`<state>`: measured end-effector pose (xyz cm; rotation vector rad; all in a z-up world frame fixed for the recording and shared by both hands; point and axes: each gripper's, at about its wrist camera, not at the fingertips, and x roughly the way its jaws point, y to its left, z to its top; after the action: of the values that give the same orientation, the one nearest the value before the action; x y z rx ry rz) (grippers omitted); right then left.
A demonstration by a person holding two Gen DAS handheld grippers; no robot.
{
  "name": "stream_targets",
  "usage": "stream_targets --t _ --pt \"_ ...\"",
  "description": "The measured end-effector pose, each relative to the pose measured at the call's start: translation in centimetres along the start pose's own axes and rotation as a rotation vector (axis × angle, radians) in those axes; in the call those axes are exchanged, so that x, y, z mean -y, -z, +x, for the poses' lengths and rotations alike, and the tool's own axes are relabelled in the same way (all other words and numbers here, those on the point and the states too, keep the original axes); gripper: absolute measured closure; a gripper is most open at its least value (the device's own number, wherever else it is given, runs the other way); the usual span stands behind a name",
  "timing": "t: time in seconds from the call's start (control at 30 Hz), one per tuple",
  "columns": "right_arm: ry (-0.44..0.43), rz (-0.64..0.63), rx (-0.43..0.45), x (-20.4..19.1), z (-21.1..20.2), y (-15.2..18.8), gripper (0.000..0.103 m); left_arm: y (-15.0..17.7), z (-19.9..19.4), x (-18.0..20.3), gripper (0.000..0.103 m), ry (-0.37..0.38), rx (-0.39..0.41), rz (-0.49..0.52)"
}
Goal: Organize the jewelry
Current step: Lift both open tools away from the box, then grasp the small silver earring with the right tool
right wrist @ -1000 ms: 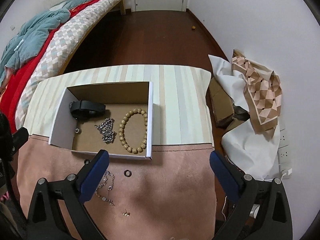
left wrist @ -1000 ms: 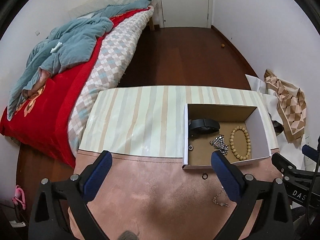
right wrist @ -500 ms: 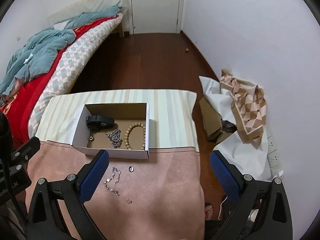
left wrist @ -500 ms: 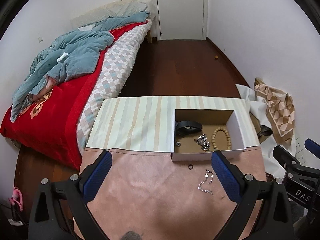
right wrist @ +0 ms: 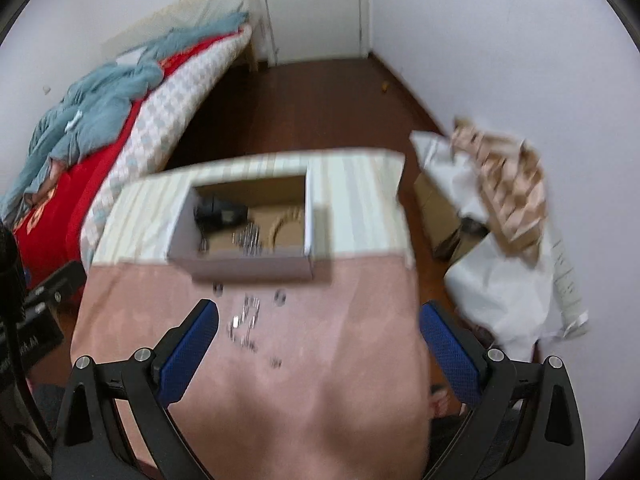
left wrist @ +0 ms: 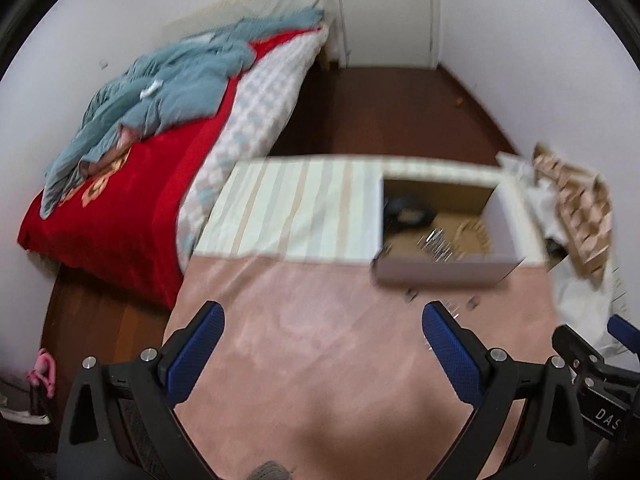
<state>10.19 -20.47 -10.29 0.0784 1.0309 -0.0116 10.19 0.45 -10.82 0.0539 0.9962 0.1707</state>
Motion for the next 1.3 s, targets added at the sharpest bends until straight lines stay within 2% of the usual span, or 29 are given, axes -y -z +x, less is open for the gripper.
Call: stream_targets --t 0.1,0.2,0.37,0.47,0.67,0.77,0.87,0.93,0.97,1.0,1.1,1.3 --pt "-0.021 0.008 -0.078 0.0 3.8 2.8 0.004 2.0 2.9 -0.7 0.002 -0.051 -0.070 0.007" --pt "-0.061 0.033 -0.152 -0.2 7.2 5.1 0.028 3.6 5.4 -1.7 0.002 -0.093 -0.133 0.003" --pt "-0.129 0.058 -0.161 -1.3 10.6 6.1 0.030 4.6 8.5 -3.7 0.002 -0.140 -0.188 -0.014" --pt "-0.153 0.050 -0.157 -2.3 12.3 5.5 0.037 4.6 9.5 -4.3 0.002 -0.146 -0.201 -0.027" --pt "-0.136 0.026 -0.187 -2.8 13.0 5.5 0.040 4.6 10.6 -4.1 0.002 -0.140 -0.215 -0.024" --pt "-0.119 -0.013 -0.192 -3.3 13.0 6.4 0.047 4.7 11.3 -3.7 0.002 -0.132 -0.232 -0.014" --pt "-0.073 -0.074 -0.169 -4.4 13.0 7.1 0.058 4.8 11.5 -3.3 0.002 -0.128 -0.238 -0.003" --pt "-0.036 -0.106 -0.151 -4.8 12.8 7.4 0.077 4.9 11.3 -3.2 0.002 -0.129 -0.234 0.001" --pt "-0.018 -0.120 -0.141 -5.1 12.7 7.6 0.083 4.8 11.3 -3.0 0.002 -0.129 -0.233 0.003" --pt "-0.006 -0.132 -0.134 -5.2 12.6 7.8 0.094 4.8 11.2 -2.9 0.002 -0.125 -0.231 0.003" --pt "-0.017 -0.118 -0.124 -4.8 12.4 7.9 0.094 4.7 11.0 -1.9 0.002 -0.092 -0.227 0.012" --pt "-0.020 -0.002 -0.106 -1.9 11.5 7.1 0.094 4.2 10.2 3.1 0.002 0.060 -0.204 0.105"
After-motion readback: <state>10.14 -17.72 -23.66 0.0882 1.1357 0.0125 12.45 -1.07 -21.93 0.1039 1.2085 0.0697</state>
